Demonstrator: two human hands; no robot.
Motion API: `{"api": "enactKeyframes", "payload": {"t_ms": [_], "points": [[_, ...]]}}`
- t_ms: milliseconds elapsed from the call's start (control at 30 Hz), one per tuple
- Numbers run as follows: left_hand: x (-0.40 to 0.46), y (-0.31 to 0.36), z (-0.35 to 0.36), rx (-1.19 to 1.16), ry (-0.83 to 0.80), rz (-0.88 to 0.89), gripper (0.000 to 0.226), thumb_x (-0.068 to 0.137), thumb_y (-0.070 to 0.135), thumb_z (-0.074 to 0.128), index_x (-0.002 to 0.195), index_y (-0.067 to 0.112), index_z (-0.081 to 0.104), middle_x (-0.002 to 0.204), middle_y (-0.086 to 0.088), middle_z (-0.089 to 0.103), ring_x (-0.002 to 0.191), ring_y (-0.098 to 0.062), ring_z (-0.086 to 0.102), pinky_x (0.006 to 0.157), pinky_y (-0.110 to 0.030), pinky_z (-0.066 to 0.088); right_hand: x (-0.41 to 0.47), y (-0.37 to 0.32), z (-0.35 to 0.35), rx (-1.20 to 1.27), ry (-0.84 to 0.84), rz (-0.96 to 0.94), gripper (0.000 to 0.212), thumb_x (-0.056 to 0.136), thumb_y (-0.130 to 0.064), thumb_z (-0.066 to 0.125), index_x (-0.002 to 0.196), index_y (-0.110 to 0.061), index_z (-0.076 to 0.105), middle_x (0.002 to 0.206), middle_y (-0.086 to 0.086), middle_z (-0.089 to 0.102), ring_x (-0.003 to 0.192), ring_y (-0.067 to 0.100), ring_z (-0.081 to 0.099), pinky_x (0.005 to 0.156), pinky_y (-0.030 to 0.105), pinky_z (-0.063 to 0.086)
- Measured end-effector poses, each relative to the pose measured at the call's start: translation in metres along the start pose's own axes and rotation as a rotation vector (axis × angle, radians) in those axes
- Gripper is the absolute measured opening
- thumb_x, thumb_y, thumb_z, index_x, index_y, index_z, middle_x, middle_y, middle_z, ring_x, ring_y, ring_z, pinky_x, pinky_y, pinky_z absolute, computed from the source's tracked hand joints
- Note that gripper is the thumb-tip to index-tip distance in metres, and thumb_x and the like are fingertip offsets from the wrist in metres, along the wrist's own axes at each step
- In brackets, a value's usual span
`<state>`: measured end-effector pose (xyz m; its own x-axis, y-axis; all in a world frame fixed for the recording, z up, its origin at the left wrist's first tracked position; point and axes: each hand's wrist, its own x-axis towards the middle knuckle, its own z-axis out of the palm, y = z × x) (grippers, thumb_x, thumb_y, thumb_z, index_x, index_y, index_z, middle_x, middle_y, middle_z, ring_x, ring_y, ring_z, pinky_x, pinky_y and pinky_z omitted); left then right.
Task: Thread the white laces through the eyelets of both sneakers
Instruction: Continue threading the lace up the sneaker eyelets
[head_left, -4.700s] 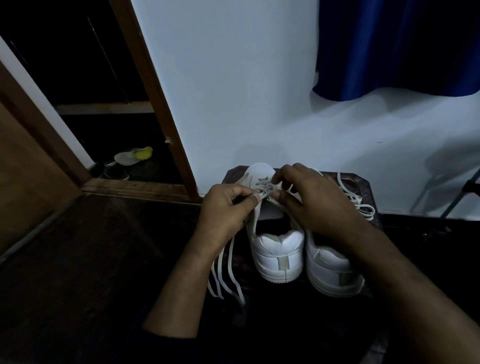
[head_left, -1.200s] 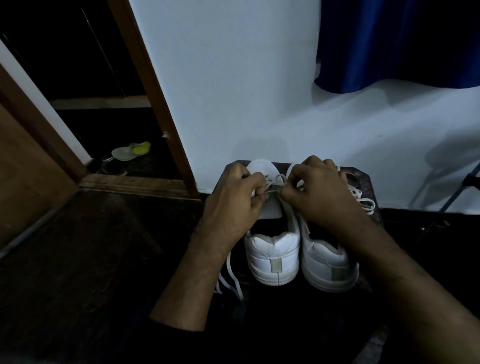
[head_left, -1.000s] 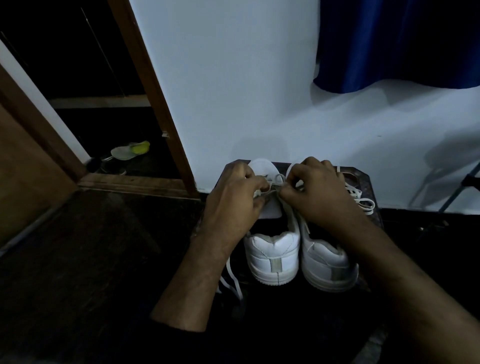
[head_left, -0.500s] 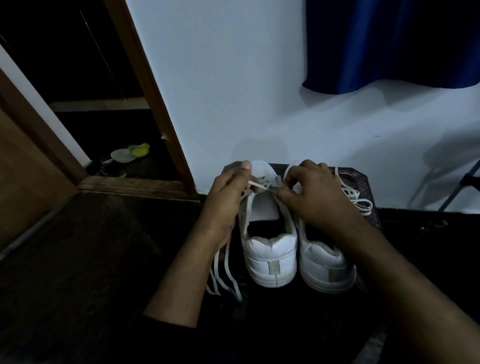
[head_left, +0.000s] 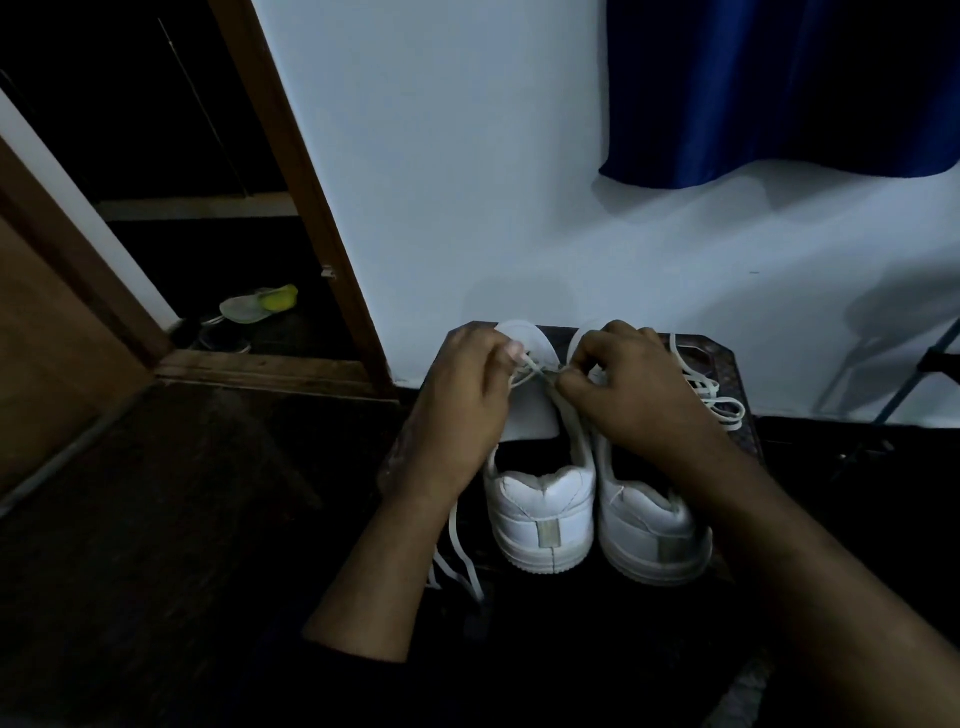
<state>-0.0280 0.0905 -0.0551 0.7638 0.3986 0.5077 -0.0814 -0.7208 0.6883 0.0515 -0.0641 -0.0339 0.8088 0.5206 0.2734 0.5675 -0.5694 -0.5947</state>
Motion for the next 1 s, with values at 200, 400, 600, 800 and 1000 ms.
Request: {"api": "enactKeyframes", "payload": {"t_ms": [200,400,600,800,1000], "points": [[0.008,0.019,-0.022,-1.046,0.137,-0.482,0.031,0.109,0.02,0.041,0.078,0.019,0.045,0.052,0.005,0.036,0.045,-0.011,0.031,0.056,-0.027,0.041,0.0,0.0,0.0,0.009,-0.021,0.011,0.037,0.072,-0.051,0.046,0.082,-0.021,0.065,0.091,-0.004,0.053,0.1,0.024,0.048,0.096,0.046,0.042],[-0.005,-0.001,-0.005,0.239,-0.168,0.15,0.012,0.091,0.028,0.071,0.103,0.027,0.071,0.087,0.006,0.068,0.078,-0.013,0.066,0.069,-0.036,0.056,0.001,0.002,0.001,0.02,-0.02,-0.002,0.032,0.071,-0.051,0.046,0.08,-0.024,0.061,0.088,-0.005,0.051,0.098,0.024,0.048,0.093,0.045,0.043],[-0.003,-0.004,-0.001,0.157,0.001,0.136,0.01,0.095,0.018,0.066,0.087,0.016,0.072,0.093,0.004,0.055,0.089,-0.011,0.061,0.076,-0.027,0.051,0.001,0.005,0.003,0.032,0.002,-0.018,0.045,0.069,-0.059,0.041,0.082,-0.022,0.064,0.089,-0.004,0.053,0.098,0.025,0.049,0.091,0.044,0.043],[0.006,0.026,-0.013,-1.166,0.118,-0.537,0.024,0.109,0.013,0.042,0.087,0.016,0.05,0.065,-0.004,0.062,0.057,-0.016,0.063,0.064,-0.037,0.059,0.001,0.007,0.003,0.042,-0.01,-0.02,0.039,0.073,-0.056,0.046,0.081,-0.022,0.063,0.089,-0.005,0.052,0.098,0.023,0.048,0.091,0.043,0.042],[-0.001,0.008,-0.021,-0.183,0.077,-0.075,0.006,0.099,0.025,0.064,0.095,0.024,0.06,0.067,0.013,0.055,0.057,-0.002,0.05,0.053,-0.022,0.04,0.002,0.008,0.005,0.05,0.003,-0.042,0.019,0.086,-0.038,0.061,0.082,-0.02,0.064,0.09,-0.004,0.054,0.1,0.024,0.049,0.093,0.044,0.042]]}}
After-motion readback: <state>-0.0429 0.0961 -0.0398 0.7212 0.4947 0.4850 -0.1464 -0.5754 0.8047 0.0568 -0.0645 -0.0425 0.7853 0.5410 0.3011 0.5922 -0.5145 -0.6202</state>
